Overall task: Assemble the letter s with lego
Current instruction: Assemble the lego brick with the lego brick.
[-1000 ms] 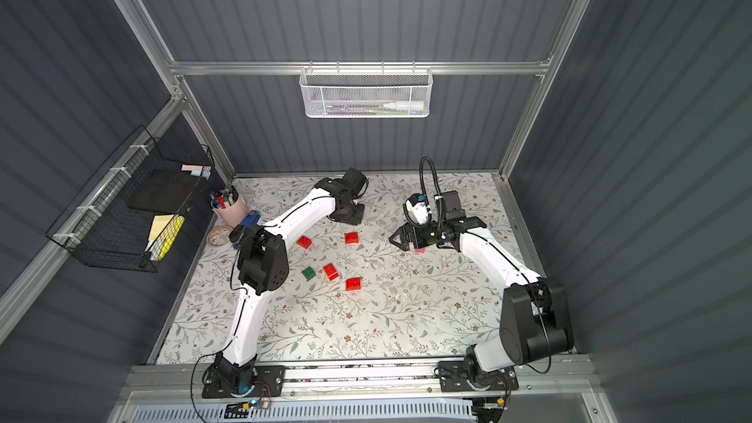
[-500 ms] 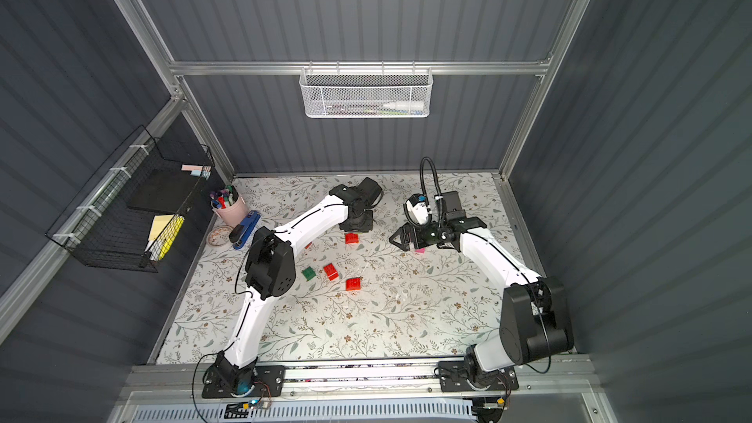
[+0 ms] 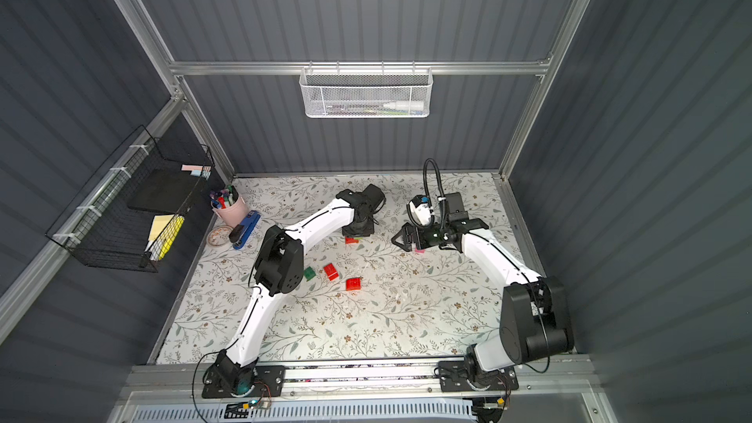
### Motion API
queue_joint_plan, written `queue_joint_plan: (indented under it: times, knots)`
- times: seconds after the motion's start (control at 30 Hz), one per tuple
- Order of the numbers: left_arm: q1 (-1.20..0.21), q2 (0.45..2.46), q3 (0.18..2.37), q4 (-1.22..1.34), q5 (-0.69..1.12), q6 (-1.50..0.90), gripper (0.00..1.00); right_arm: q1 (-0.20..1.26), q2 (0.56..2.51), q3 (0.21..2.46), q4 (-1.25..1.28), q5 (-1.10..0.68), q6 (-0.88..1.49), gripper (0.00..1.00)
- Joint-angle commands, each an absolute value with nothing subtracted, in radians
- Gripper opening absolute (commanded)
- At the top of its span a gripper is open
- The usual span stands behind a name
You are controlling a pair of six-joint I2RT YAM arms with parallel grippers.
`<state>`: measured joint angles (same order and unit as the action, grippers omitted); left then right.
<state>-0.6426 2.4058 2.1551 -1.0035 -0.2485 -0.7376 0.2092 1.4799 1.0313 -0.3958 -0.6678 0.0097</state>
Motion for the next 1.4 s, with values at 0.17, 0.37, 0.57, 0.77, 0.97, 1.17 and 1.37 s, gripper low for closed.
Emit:
queue_joint_plan:
  times: [0.17, 0.37, 0.57, 0.77, 0.97, 1.17, 1.37]
  knots:
    - [-0.64, 2.436, 2.179, -1.021, -0.271, -0.771, 0.34, 0.194, 1.489, 1.015, -0.385, -0.707, -0.015, 0.99]
    - [-0.64, 2.443, 2.166, -1.009, -0.279, -0.773, 0.34, 0.185, 1.49, 1.011, -0.383, -0.716, -0.02, 0.99]
    - [-0.64, 2.451, 2.149, -1.007, -0.288, -0.781, 0.33, 0.179, 1.493, 1.011, -0.382, -0.724, -0.02, 0.99]
    - [-0.637, 2.454, 2.139, -1.009, -0.29, -0.784, 0.33, 0.174, 1.493, 1.009, -0.382, -0.73, -0.02, 0.99]
    - [-0.626, 2.447, 2.089, -0.988, -0.263, -0.801, 0.32, 0.172, 1.494, 1.009, -0.381, -0.735, -0.02, 0.99]
    - [-0.613, 2.444, 2.044, -0.965, -0.257, -0.763, 0.3, 0.172, 1.491, 1.009, -0.383, -0.733, -0.019, 0.99]
    - [-0.595, 2.444, 1.995, -0.93, -0.22, -0.77, 0.31, 0.171, 1.486, 1.002, -0.382, -0.735, -0.015, 0.99]
